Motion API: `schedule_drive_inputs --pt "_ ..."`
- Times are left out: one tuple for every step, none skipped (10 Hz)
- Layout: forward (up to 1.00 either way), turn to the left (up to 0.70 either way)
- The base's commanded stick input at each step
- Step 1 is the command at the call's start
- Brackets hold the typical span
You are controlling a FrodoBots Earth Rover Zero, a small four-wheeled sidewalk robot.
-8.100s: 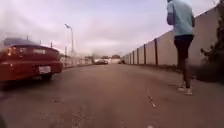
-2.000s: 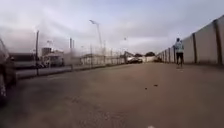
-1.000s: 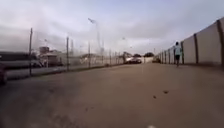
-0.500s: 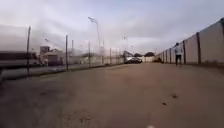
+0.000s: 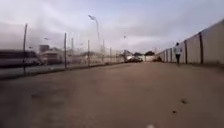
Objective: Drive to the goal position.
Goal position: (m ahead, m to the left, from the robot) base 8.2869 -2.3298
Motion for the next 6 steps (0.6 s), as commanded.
schedule_drive_inputs --pt "0.50 -0.09" --pt "0.50 -0.39" --pt "0.50 -0.50" --pt "0.50 -0.50" --pt "0.50 -0.50" --pt "0.50 0.00"
